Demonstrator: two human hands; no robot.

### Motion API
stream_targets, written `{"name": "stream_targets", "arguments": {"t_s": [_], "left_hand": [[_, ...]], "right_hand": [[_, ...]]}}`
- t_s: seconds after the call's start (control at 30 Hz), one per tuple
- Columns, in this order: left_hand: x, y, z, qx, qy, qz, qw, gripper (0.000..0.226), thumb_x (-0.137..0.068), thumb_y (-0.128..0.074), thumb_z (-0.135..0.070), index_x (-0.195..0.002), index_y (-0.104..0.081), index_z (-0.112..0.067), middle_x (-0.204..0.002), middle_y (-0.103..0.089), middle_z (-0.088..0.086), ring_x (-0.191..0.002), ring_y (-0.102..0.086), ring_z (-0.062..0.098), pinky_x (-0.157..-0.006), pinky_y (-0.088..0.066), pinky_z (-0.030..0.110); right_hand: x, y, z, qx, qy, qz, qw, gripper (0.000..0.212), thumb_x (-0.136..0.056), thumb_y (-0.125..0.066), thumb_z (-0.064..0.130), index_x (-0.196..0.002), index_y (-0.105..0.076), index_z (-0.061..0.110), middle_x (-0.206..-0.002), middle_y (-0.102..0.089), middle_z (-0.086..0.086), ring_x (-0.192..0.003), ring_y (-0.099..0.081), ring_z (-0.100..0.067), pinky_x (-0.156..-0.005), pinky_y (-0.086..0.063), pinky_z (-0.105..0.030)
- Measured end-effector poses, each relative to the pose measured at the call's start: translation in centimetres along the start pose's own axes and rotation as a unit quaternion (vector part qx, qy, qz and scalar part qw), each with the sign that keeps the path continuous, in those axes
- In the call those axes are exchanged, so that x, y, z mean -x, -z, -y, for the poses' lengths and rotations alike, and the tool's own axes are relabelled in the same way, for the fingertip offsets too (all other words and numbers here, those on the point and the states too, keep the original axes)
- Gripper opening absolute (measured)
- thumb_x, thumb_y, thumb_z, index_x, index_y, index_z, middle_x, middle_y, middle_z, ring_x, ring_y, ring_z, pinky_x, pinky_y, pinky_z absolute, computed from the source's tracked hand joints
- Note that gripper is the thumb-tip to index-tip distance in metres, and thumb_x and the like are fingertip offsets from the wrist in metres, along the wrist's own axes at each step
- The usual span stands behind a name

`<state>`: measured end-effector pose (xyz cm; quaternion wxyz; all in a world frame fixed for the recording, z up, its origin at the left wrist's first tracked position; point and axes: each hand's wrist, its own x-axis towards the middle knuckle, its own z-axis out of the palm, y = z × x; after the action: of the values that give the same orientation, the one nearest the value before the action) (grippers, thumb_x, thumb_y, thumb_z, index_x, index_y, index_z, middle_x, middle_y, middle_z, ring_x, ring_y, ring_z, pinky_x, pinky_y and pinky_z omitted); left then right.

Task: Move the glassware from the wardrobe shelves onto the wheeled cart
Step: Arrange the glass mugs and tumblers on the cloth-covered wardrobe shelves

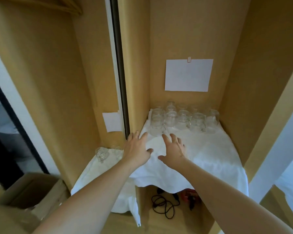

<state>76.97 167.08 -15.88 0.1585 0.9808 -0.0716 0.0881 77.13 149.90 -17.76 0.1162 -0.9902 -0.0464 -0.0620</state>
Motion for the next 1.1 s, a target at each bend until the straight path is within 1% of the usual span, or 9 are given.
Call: {"name": "stream_targets", "arguments": {"t_s": [0.1,0.2,0.3,0.4,0.53,0.63,0.8,0.97,1.1], "left_hand": [[1.4,0.7,2.7,-0.001,0.023,-0.004,1.0,0.072,-0.094,-0.062,-0.049,-0.155,-0.031,-0.026,-0.164,-0.024,0.01,-0.15,-0.02,0.034,-0.118,-0.029,0.046],[2.2,1.6,5.6,0.001,0.041,-0.014,0.999,0.072,-0.093,-0.063,-0.048,-0.154,-0.033,-0.026,-0.162,-0.028,0.009,-0.147,-0.024,0.033,-0.115,-0.03,0.046],[2.4,2.5,8.7,0.001,0.058,-0.012,0.998,0.074,-0.093,-0.062,-0.049,-0.157,-0.03,-0.028,-0.165,-0.024,0.008,-0.15,-0.02,0.032,-0.117,-0.029,0.047],[2.3,3.2,12.4,0.001,0.058,-0.009,0.998,0.072,-0.094,-0.061,-0.047,-0.156,-0.031,-0.027,-0.165,-0.025,0.006,-0.15,-0.021,0.031,-0.117,-0.032,0.047],[1.7,4.3,17.8,-0.004,0.053,0.01,0.999,0.072,-0.095,-0.06,-0.047,-0.157,-0.029,-0.027,-0.164,-0.025,0.007,-0.149,-0.022,0.032,-0.116,-0.032,0.048],[0.6,5.2,22.0,-0.007,0.047,0.006,0.999,0.071,-0.095,-0.06,-0.047,-0.156,-0.03,-0.028,-0.162,-0.028,0.007,-0.148,-0.023,0.031,-0.115,-0.034,0.047],[-0.8,5.7,28.9,0.001,0.038,0.015,0.999,0.069,-0.094,-0.061,-0.045,-0.155,-0.033,-0.027,-0.159,-0.032,0.008,-0.146,-0.026,0.032,-0.114,-0.034,0.047],[-2.2,4.8,34.4,0.008,0.032,0.046,0.998,0.069,-0.094,-0.061,-0.047,-0.154,-0.033,-0.027,-0.16,-0.03,0.008,-0.146,-0.026,0.033,-0.113,-0.036,0.049],[-2.7,3.1,36.9,0.032,0.021,0.072,0.997,0.071,-0.093,-0.064,-0.045,-0.155,-0.034,-0.026,-0.16,-0.03,0.011,-0.146,-0.025,0.035,-0.115,-0.031,0.047]], "right_hand": [[0.4,-0.8,3.1,-0.006,0.02,0.01,1.0,0.092,-0.086,-0.072,0.047,-0.157,-0.017,0.027,-0.162,-0.018,-0.011,-0.144,-0.027,-0.035,-0.111,-0.035,-0.045],[0.4,-1.8,6.1,-0.01,0.034,0.013,0.999,0.091,-0.087,-0.072,0.046,-0.157,-0.017,0.027,-0.161,-0.02,-0.011,-0.143,-0.028,-0.035,-0.111,-0.035,-0.043],[-0.1,-3.0,9.3,-0.021,0.039,0.019,0.999,0.091,-0.087,-0.072,0.046,-0.157,-0.018,0.027,-0.16,-0.021,-0.01,-0.142,-0.029,-0.034,-0.11,-0.036,-0.043],[-0.8,-4.8,13.1,-0.023,0.045,0.018,0.999,0.091,-0.086,-0.072,0.047,-0.156,-0.018,0.027,-0.157,-0.024,-0.01,-0.14,-0.031,-0.034,-0.108,-0.038,-0.042],[-2.2,-7.0,18.2,-0.033,0.033,0.024,0.999,0.086,-0.083,-0.073,0.044,-0.152,-0.024,0.027,-0.15,-0.03,-0.007,-0.135,-0.036,-0.032,-0.104,-0.042,-0.041],[-3.8,-8.5,21.6,-0.039,0.024,0.029,0.999,0.089,-0.083,-0.073,0.046,-0.154,-0.022,0.028,-0.152,-0.028,-0.007,-0.139,-0.033,-0.031,-0.107,-0.041,-0.042],[-5.7,-11.1,26.6,-0.037,0.002,0.038,0.999,0.09,-0.083,-0.074,0.047,-0.155,-0.022,0.028,-0.151,-0.031,-0.006,-0.135,-0.037,-0.031,-0.106,-0.042,-0.043],[-6.7,-13.7,30.4,-0.042,-0.028,0.044,0.998,0.089,-0.084,-0.073,0.046,-0.154,-0.022,0.028,-0.153,-0.029,-0.007,-0.137,-0.035,-0.032,-0.107,-0.041,-0.044],[-6.5,-16.1,31.9,-0.027,-0.054,0.073,0.996,0.085,-0.084,-0.073,0.047,-0.151,-0.023,0.029,-0.155,-0.026,-0.009,-0.138,-0.034,-0.033,-0.108,-0.041,-0.044]]}}
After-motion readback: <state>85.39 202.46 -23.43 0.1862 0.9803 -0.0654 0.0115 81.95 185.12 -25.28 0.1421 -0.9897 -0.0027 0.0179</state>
